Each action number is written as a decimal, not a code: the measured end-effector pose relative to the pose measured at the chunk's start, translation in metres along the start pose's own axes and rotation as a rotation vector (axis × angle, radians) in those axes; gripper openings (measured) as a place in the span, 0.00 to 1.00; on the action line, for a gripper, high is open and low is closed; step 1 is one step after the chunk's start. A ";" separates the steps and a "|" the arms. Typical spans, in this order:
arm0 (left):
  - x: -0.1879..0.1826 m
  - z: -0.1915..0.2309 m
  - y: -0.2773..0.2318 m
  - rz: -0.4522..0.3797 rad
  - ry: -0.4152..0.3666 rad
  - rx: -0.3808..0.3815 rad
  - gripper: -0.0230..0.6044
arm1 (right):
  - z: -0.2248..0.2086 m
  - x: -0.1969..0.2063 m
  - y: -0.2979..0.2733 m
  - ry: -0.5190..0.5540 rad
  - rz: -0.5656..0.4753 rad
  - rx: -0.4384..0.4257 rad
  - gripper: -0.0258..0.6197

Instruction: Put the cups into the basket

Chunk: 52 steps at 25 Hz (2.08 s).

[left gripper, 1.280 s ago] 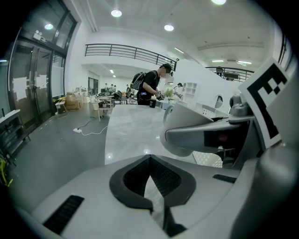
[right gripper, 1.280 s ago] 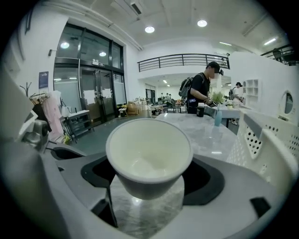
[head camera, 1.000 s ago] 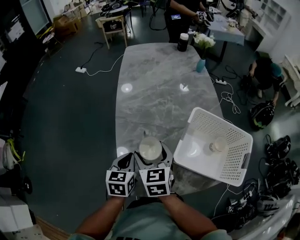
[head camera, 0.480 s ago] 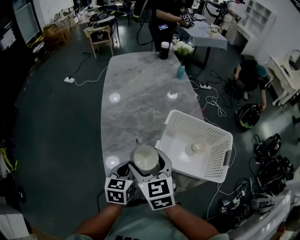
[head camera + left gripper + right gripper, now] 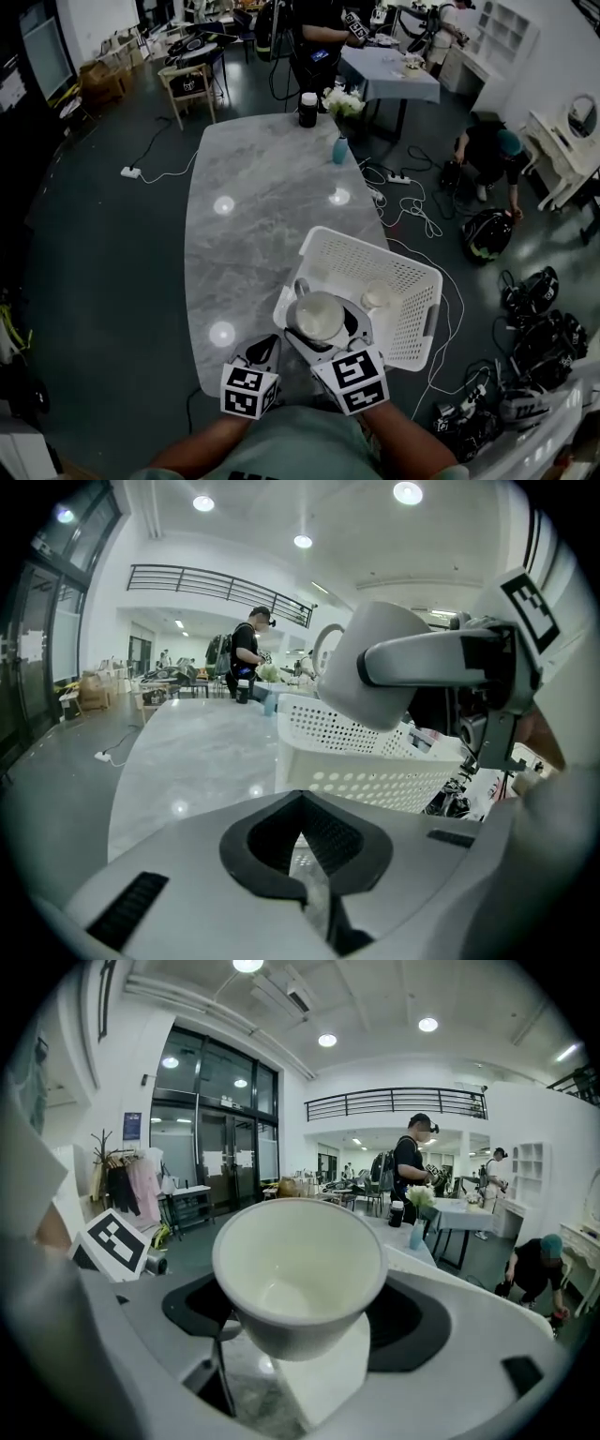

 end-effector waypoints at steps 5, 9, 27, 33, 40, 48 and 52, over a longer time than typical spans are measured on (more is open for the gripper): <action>-0.001 -0.017 -0.010 0.002 -0.002 -0.004 0.04 | -0.033 0.017 0.004 0.081 0.052 -0.077 0.66; -0.001 -0.027 -0.016 -0.001 0.007 -0.022 0.04 | -0.047 0.033 0.001 0.127 0.087 -0.146 0.66; 0.023 -0.055 -0.039 0.044 0.067 -0.111 0.04 | -0.075 0.122 -0.031 0.260 0.285 -0.436 0.66; 0.032 -0.051 -0.042 0.068 0.091 -0.134 0.04 | -0.077 0.156 -0.047 0.317 0.386 -0.459 0.66; 0.034 -0.048 -0.047 0.074 0.096 -0.125 0.04 | -0.075 0.186 -0.062 0.358 0.472 -0.454 0.66; 0.033 -0.044 -0.050 0.080 0.089 -0.093 0.04 | -0.079 0.211 -0.073 0.390 0.546 -0.408 0.66; 0.031 -0.043 -0.052 0.082 0.083 -0.077 0.04 | -0.083 0.221 -0.076 0.402 0.575 -0.383 0.66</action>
Point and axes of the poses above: the fingertips, and each gripper's own axes: y backward along the fingers, z to its left, x out of its underside, the point moved 2 cm from there along y, backward along the fingers, and after that the axes turned 2 degrees about -z, right-handed, at the moved point
